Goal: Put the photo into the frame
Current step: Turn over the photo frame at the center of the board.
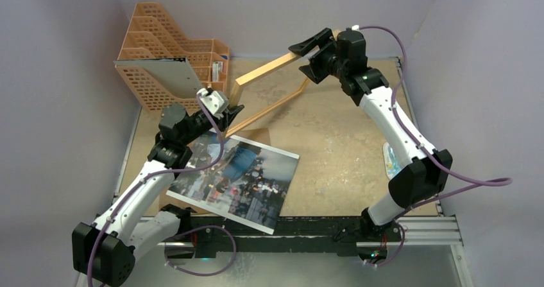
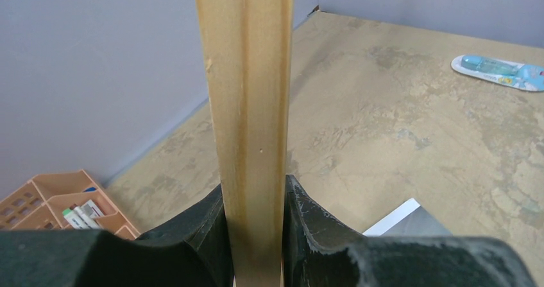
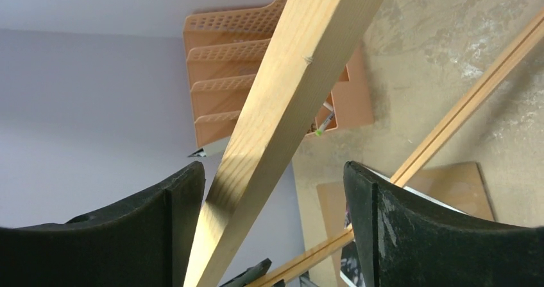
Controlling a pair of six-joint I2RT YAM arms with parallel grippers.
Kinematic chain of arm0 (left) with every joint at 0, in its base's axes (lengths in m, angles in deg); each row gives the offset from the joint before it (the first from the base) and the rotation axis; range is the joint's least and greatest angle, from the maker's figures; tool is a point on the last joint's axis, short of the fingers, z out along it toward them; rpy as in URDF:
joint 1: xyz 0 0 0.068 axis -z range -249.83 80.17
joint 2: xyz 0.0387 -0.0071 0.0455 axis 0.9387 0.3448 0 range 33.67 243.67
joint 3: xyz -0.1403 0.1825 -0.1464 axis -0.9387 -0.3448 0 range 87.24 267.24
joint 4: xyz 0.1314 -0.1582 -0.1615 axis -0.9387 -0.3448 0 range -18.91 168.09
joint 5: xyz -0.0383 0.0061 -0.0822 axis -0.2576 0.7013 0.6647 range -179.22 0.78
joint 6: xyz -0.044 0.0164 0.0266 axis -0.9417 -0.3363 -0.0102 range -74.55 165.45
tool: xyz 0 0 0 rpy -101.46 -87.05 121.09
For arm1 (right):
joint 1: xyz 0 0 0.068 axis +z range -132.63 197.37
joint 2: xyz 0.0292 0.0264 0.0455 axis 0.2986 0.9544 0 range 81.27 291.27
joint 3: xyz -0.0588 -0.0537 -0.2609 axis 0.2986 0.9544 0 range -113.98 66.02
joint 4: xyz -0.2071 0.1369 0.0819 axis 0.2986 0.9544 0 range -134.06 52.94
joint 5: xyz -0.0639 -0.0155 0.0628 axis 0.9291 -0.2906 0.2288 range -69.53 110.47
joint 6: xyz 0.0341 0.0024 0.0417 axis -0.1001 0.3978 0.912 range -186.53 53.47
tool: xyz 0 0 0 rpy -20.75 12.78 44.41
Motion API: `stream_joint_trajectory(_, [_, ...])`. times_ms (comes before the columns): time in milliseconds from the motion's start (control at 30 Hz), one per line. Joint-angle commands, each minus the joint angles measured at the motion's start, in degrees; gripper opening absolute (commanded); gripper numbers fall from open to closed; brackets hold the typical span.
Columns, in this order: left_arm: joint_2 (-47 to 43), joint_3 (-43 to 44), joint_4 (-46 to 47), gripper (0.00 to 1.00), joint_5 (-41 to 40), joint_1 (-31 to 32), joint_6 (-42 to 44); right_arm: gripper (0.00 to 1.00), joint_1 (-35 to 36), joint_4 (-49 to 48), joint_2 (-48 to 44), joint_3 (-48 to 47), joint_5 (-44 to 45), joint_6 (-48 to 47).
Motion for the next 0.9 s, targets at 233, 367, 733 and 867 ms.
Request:
stream_joint_trajectory(233, [-1.7,-0.2,0.5,0.04,0.4,0.4,7.8,0.73,-0.1,5.7,1.5,-6.3,-5.6,-5.2])
stream_joint_trajectory(367, [-1.3,0.4,-0.5,0.18,-0.7,0.4,6.3,0.53,-0.1,6.1,0.9,-5.8,-5.4,-4.6])
stream_joint_trajectory(733, [-6.6,-1.1,-2.4,0.48,7.3,0.4,4.0,0.26,-0.9,4.7,0.5,-7.0,-4.3,-4.3])
stream_joint_trajectory(867, [-7.2,-0.7,-3.8,0.53,8.9,0.4,3.4,0.26,-3.4,2.3,1.1,-5.5,-7.0,-4.8])
